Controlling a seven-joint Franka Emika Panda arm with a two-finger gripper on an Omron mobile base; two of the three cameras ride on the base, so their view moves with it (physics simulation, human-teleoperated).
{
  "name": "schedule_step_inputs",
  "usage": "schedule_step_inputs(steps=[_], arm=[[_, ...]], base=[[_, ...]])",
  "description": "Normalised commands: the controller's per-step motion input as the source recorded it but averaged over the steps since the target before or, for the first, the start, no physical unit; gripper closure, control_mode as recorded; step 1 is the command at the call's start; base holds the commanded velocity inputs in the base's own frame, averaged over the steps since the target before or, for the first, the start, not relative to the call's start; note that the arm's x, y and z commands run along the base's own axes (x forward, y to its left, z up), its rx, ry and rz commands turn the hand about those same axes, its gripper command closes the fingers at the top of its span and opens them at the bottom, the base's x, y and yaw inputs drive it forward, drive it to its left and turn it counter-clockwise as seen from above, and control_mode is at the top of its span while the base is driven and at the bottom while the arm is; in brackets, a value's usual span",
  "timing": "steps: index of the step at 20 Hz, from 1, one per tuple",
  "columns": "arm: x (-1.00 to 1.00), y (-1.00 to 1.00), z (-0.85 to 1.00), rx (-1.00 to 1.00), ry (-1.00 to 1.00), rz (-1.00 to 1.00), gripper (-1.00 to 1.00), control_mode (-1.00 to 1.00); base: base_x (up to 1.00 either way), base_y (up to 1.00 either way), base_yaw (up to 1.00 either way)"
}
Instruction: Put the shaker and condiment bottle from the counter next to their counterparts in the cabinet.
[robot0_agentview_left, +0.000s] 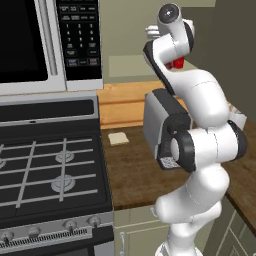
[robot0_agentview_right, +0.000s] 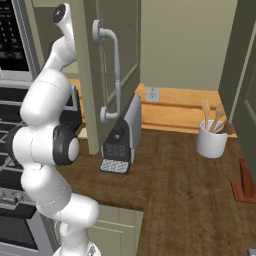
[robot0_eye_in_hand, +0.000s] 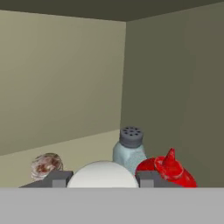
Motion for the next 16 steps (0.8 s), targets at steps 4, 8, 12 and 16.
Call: schedule_step_inputs(steps=[4, 8, 12, 16], arm=[[0.24, 0.00, 0.00, 0.00, 0.00, 0.00, 1.00, -1.00], [0.27, 0.00, -0.01, 0.00, 0.00, 0.00, 1.00, -1.00], [0.28, 0.00, -0.03, 0.00, 0.00, 0.00, -1.00, -1.00], [0.23, 0.00, -0.02, 0.00, 0.00, 0.00, -1.00, -1.00]], base=[[0.00, 0.00, 0.00], [0.00, 0.00, 0.00], [0.00, 0.00, 0.00], [0.00, 0.00, 0.00]])
